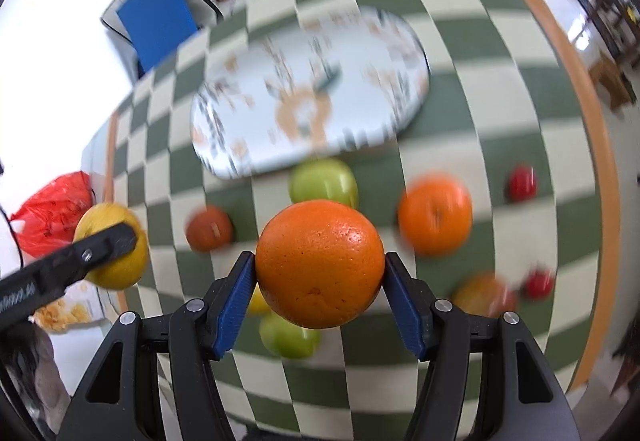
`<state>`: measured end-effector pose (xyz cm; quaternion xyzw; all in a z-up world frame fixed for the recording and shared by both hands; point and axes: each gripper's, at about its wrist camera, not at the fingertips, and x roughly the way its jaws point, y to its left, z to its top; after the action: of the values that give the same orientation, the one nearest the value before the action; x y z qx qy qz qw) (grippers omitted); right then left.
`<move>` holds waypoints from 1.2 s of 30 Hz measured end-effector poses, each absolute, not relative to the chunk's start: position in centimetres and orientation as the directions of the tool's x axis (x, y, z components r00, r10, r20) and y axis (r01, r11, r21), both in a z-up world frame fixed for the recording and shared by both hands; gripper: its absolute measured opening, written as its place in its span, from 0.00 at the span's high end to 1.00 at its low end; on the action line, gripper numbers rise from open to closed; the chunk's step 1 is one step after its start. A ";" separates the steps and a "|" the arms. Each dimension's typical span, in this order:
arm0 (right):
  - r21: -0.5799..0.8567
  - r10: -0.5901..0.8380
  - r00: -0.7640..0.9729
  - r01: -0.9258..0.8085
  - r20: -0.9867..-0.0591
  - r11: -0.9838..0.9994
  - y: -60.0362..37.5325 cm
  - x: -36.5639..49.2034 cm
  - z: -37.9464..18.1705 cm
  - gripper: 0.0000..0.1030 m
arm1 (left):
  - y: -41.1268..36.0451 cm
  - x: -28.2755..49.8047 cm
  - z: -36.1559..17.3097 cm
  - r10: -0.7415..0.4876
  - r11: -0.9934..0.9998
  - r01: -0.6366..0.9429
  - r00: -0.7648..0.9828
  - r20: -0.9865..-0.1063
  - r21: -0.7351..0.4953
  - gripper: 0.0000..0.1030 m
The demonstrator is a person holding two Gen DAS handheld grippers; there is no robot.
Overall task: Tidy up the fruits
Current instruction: 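Lower the lemon onto the white plate with the left tool while the right tool sets the orange beside it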
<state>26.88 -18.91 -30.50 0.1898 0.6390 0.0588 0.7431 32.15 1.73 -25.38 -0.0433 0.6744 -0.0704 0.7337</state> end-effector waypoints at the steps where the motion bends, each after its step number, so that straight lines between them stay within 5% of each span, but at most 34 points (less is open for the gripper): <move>1: 0.355 0.326 0.190 0.145 -0.926 0.924 -19.3 28.2 -30.0 0.36 | 0.9 34.1 -25.4 -0.162 0.986 0.046 0.081 -0.983 -0.159 0.43; 13: 0.238 0.234 0.131 0.012 -0.963 0.971 -18.1 44.0 -35.8 0.36 | -3.2 48.4 -34.3 -0.208 0.977 -0.082 -0.149 -0.967 -0.197 0.43; 28: 0.251 0.253 0.030 -0.055 -0.967 0.966 -18.5 48.5 -38.8 0.34 | -4.2 51.2 -38.9 -0.203 0.976 -0.128 -0.232 -0.951 -0.177 0.42; 31: 0.262 0.264 0.040 -0.041 -0.964 0.964 -18.9 48.6 -38.3 0.30 | -4.3 51.3 -38.6 -0.210 0.975 -0.123 -0.221 -0.953 -0.186 0.23; 36: 0.272 0.272 0.050 -0.017 -0.961 0.962 -19.3 48.1 -36.9 0.20 | -4.0 51.2 -36.5 -0.180 0.981 -0.104 -0.160 -0.971 -0.164 0.18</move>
<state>48.15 -19.34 -36.94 0.0936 0.6818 0.1007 0.7185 51.22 -3.99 -36.52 -0.0932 0.7610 -0.0294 0.6413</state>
